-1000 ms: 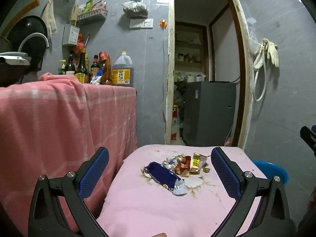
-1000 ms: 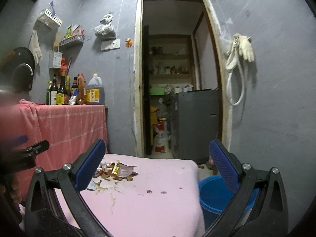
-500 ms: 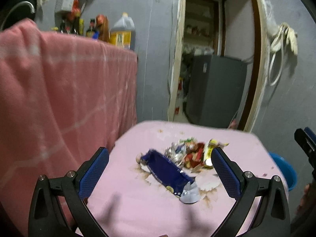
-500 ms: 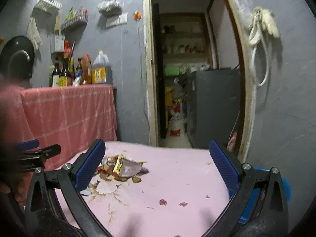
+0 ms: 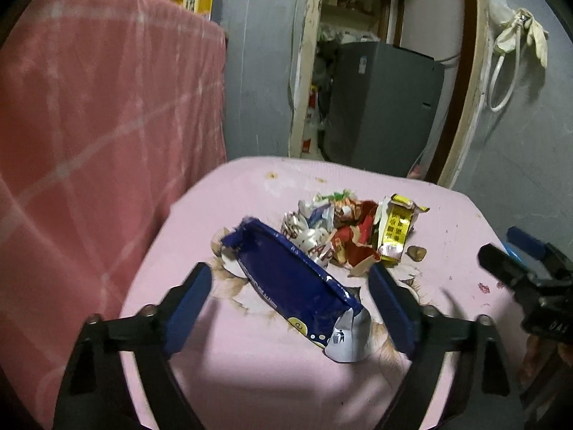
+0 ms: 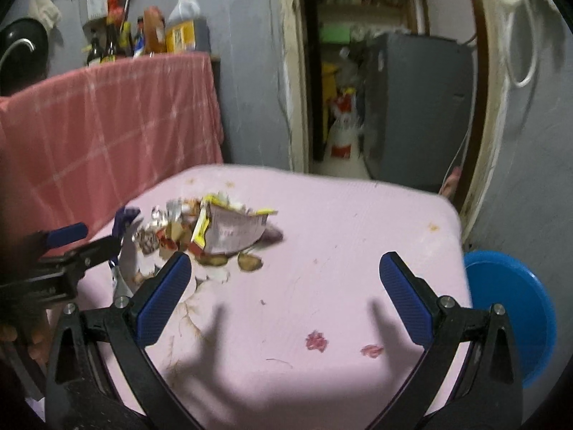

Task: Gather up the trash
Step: 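Close left tool on blue wrapper while right tool closes on brown chip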

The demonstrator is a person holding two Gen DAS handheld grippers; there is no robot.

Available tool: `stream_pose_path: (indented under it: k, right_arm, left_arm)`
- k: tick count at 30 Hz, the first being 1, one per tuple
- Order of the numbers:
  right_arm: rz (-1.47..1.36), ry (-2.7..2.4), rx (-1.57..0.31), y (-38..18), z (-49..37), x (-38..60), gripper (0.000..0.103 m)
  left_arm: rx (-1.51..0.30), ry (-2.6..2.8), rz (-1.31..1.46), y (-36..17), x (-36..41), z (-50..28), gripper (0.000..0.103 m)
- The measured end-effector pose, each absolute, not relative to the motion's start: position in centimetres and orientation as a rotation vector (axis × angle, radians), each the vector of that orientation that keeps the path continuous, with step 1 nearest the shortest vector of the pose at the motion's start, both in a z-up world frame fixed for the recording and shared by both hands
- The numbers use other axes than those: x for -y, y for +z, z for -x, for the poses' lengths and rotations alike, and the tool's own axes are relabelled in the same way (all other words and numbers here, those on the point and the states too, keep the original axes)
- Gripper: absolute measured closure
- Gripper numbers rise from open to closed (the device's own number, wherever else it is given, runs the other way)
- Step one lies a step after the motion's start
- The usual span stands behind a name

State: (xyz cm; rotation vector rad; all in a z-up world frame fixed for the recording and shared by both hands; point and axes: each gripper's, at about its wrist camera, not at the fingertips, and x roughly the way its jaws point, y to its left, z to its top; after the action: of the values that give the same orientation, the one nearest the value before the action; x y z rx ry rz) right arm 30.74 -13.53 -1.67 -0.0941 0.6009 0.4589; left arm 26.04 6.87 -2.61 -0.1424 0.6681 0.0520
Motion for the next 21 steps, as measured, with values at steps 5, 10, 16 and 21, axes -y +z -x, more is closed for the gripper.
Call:
stream_pose_path:
  k: [5, 10, 16, 21]
  right_arm:
    - [0.120, 0.512, -0.683, -2.6, -32.1, 12.1, 0.015]
    - [0.155, 0.554, -0.783, -3.7, -33.8, 10.6, 0.037]
    - [0.171, 0.580, -0.861, -4.5, -35.3, 9.7, 0.051]
    - [0.157, 0.587, -0.890, -4.7, -36.0, 9.5, 0.062]
  left_arm:
    - [-0.704, 0.009, 0.186, -2.8, -7.3, -26.0, 0.044]
    - [-0.718, -0.029, 0.224, -2.7, -7.1, -26.0, 0.060]
    - [-0.729, -0.047, 0.251, -2.4, -7.0, -25.4, 0.075]
    - [-0.740, -0.032, 0.278, -2.0, -7.1, -24.7, 0.084]
